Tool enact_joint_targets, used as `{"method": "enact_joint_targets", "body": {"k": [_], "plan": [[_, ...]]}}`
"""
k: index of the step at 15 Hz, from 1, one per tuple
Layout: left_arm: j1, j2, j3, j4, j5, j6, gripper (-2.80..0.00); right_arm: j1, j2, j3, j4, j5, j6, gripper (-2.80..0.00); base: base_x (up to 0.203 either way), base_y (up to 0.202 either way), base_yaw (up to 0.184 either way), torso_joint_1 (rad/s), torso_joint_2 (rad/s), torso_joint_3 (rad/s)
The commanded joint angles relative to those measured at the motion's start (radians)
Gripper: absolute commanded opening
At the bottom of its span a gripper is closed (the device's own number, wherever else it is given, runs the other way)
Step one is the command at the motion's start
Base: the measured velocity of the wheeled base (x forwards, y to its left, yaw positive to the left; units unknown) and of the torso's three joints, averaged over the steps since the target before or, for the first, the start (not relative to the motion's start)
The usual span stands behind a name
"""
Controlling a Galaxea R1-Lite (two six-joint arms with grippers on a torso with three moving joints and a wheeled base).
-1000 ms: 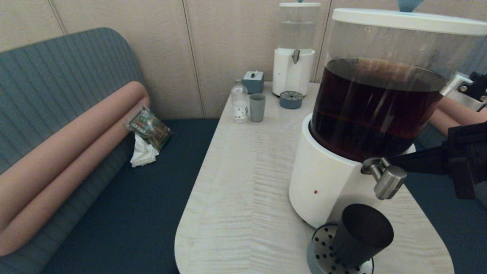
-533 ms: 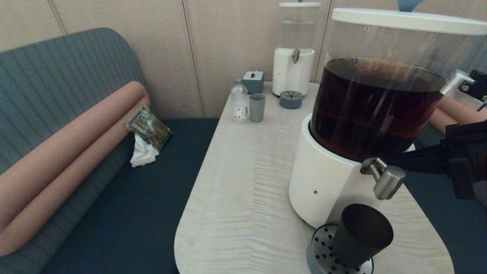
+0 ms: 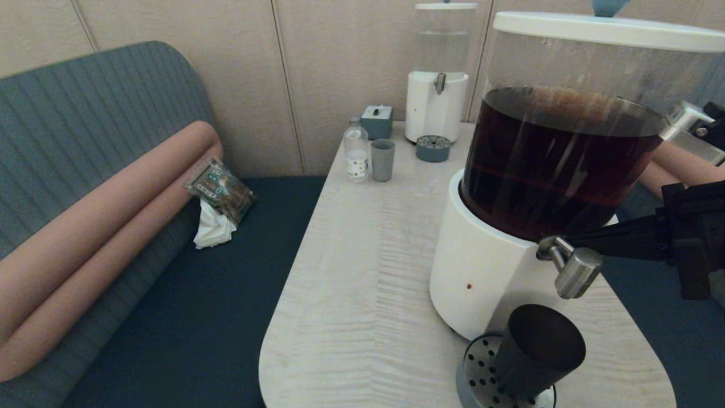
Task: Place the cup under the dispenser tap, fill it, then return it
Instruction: Turn on the faucet
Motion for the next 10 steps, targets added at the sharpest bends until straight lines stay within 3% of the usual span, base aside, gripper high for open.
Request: {"method": "enact_joint_targets", "body": {"k": [1, 10], "plan": [[0.000, 0.000, 0.040, -0.001, -0.001, 0.001, -2.80, 0.002, -0.003, 0.000, 0.007, 0.017, -0.003, -2.80, 0.000, 0.000, 0.000, 0.000, 0.00, 0.000], [0.001, 0.000, 0.040, -0.001, 0.001, 0.001, -2.80, 0.015, 0.060, -0.013, 0.002, 0.037, -0.065, -2.80, 0.000, 0.000, 0.000, 0.000, 0.00, 0.000]]}}
